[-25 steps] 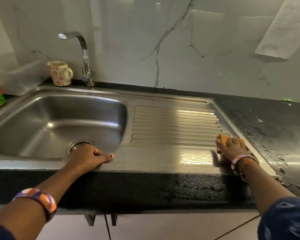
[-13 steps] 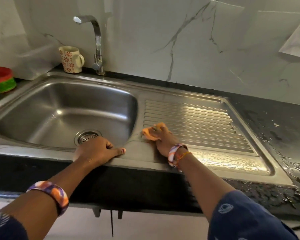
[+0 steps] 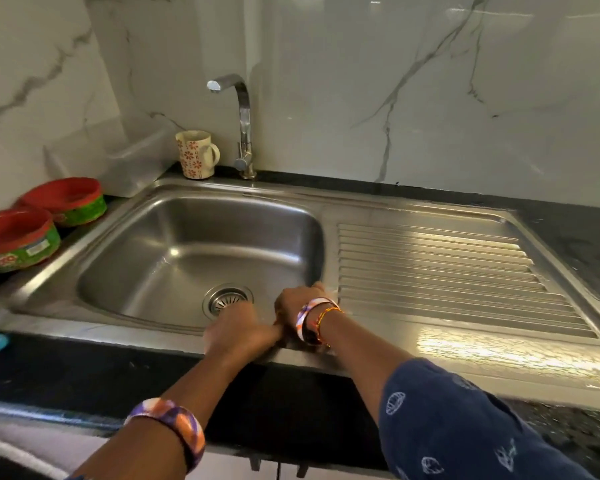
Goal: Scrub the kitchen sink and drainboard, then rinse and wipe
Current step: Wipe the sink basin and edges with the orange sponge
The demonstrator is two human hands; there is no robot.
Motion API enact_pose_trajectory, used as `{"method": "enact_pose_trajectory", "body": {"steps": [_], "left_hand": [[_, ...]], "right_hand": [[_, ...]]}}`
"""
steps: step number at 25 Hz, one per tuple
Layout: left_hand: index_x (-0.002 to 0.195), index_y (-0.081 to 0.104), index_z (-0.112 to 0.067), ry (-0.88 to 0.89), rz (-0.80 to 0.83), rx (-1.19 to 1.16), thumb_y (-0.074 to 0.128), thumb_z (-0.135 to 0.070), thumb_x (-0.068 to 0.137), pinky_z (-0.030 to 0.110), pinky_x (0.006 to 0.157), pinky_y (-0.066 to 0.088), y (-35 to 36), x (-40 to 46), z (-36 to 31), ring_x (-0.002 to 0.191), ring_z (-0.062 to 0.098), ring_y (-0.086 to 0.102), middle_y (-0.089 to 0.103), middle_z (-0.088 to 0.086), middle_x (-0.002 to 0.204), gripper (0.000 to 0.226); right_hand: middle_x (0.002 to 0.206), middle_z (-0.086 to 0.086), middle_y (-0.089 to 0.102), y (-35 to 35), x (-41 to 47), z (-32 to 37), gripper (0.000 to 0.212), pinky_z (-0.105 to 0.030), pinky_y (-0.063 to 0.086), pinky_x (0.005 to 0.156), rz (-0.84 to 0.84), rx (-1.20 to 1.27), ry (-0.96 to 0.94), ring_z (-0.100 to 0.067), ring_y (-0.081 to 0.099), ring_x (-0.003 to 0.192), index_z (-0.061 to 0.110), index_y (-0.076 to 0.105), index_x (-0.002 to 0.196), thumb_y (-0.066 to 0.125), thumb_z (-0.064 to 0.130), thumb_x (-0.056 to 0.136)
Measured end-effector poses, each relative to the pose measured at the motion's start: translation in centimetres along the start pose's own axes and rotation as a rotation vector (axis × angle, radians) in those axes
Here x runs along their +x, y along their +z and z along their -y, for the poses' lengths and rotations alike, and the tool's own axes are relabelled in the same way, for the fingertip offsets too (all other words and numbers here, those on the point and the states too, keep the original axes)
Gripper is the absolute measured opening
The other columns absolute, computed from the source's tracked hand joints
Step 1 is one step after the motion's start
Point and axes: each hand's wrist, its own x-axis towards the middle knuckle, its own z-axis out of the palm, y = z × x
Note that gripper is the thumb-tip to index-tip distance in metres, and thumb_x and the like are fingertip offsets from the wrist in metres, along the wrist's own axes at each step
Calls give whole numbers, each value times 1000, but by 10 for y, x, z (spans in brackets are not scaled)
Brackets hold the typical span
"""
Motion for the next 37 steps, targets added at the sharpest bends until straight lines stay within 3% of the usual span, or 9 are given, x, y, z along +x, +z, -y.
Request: {"method": "enact_pose_trajectory", "body": {"steps": [3, 7, 11, 14, 18, 21, 27, 31, 37], "left_hand": [[90, 62, -9, -21, 241, 16, 79, -40, 68, 24, 56, 39, -20, 16, 1, 80, 20, 60, 62, 7, 86, 41], [77, 58, -18, 54, 553, 244, 77, -35, 73, 22, 60, 47, -43, 39, -17, 73, 14, 57, 58, -1, 76, 26], [105, 62, -9, 90, 740, 94, 68, -25, 85, 33, 80, 53, -24, 67, -63, 91, 19, 61, 63, 6, 98, 27], [81, 57, -5, 101, 623, 42, 57, -20, 92, 33, 61, 53, 2, 84, -94, 68, 20, 58, 57, 10, 75, 18], [71, 51, 0, 50, 426, 45, 52, -16, 95, 34, 46, 51, 13, 113, -123, 58, 27, 58, 55, 16, 65, 29], [69, 49, 1, -3, 498, 133, 51, -13, 96, 23, 34, 43, 13, 129, -139, 46, 24, 59, 59, 16, 55, 30], [73, 54, 4, -156, 600, 198, 58, -8, 92, 23, 39, 48, 10, 156, -146, 50, 25, 55, 57, 19, 65, 22], [76, 54, 3, -162, 555, 149, 61, -8, 90, 29, 40, 52, 10, 148, -148, 47, 21, 56, 57, 18, 63, 19], [68, 51, 2, -118, 467, 61, 61, -8, 90, 25, 36, 50, 13, 140, -144, 36, 17, 51, 52, 13, 51, 26]], "right_hand": [[126, -4, 62, -12, -5, -4, 28, -33, 35, 102, 51, 212, -29, -25, 56, 117, 15, 66, 115, 48, 24, 94], [125, -25, 58, -30, -17, -29, 34, -25, 47, 91, 5, 1036, 143, -34, 57, 112, -5, 60, 119, 38, -4, 93], [125, -28, 56, -28, -58, -110, 32, -32, 43, 101, -538, 1528, 310, -31, 57, 115, -5, 59, 113, 37, -13, 92], [117, -12, 66, 6, -106, -186, 39, -42, 43, 101, -966, 1005, 954, -28, 60, 112, 14, 65, 115, 44, -6, 88], [141, -17, 41, 43, -146, -251, 41, -50, 23, 111, -646, 653, 1554, -34, 29, 136, 8, 47, 133, 40, 12, 93], [150, -21, 24, 48, -130, -281, 53, -49, 14, 115, -315, 635, 1496, -35, 13, 142, -2, 32, 141, 40, 26, 96], [141, -27, 38, 46, -92, -347, 41, -37, 22, 113, -328, 489, 1104, -35, 29, 136, -8, 44, 130, 43, 4, 91], [105, -18, 53, 29, -76, -358, 18, -28, 43, 90, -374, 560, 884, -24, 49, 100, 3, 59, 103, 48, -1, 89], [146, -1, 41, 25, -35, -289, 43, -36, 29, 112, -345, 523, 500, -24, 38, 134, 25, 49, 136, 43, 13, 96]]}}
